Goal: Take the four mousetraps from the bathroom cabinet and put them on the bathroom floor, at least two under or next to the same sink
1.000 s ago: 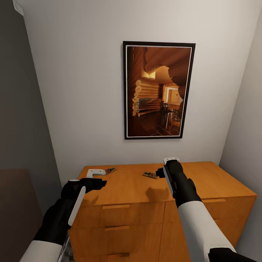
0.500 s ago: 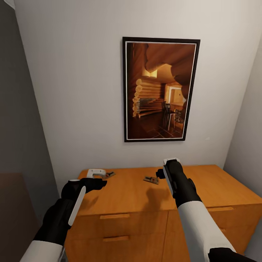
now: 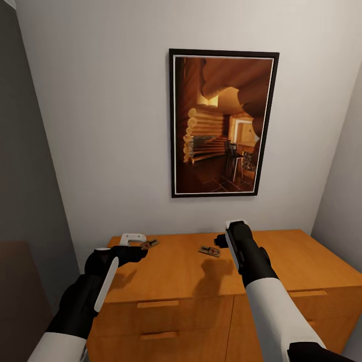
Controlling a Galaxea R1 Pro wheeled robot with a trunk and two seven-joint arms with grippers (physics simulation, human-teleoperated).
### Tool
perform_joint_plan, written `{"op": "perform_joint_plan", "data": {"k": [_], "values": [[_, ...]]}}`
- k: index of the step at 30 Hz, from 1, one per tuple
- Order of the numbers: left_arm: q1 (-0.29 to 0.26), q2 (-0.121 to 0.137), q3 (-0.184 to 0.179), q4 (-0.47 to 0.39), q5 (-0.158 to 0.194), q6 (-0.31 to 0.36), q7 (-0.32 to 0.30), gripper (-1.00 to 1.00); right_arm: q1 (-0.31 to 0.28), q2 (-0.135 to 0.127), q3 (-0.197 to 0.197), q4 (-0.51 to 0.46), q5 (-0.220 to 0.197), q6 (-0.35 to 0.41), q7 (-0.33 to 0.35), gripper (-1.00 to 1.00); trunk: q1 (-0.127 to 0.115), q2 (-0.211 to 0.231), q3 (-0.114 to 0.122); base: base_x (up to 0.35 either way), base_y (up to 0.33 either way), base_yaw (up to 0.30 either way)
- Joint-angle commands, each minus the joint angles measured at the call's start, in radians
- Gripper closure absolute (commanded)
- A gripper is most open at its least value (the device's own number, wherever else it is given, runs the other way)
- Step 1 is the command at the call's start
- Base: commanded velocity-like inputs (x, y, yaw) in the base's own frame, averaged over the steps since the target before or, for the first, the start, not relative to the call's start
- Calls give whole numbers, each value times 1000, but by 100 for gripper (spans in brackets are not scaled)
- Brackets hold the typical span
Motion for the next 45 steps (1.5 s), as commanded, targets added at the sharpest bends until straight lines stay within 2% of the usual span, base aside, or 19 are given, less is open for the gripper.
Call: {"op": "perform_joint_plan", "data": {"k": [1,6,10,11,16,25,32,45], "values": [[-1,0,1,-1,5,5,1,-100,-1,1,-1,0,-5,3,3,-100,0,-1,-1,5,0,0],[-1,0,1,-1,5,6,1,-100,-6,1,-1,0,-4,3,95,-100,0,-1,-1,3,0,0],[-1,0,1,-1,6,7,1,-100,-14,1,0,-2,-2,3,204,-100,0,-1,-1,1,0,0],[-1,0,1,-1,6,7,1,-100,-21,1,1,-3,-1,3,252,-100,0,-1,-1,0,0,0],[-1,0,1,-1,6,7,1,-100,-40,1,2,-2,1,3,330,-100,0,-1,-1,0,0,0],[-1,0,-1,0,5,6,2,-100,-49,-9,3,-1,4,3,367,-100,0,-1,-1,37,0,0],[-1,0,-1,1,4,5,2,-100,-50,-11,3,-1,6,3,369,-100,0,-1,-1,177,0,0],[-1,0,-1,1,4,7,1,-100,-50,-11,4,11,6,3,368,-100,0,-1,-1,20,0,0]]}}
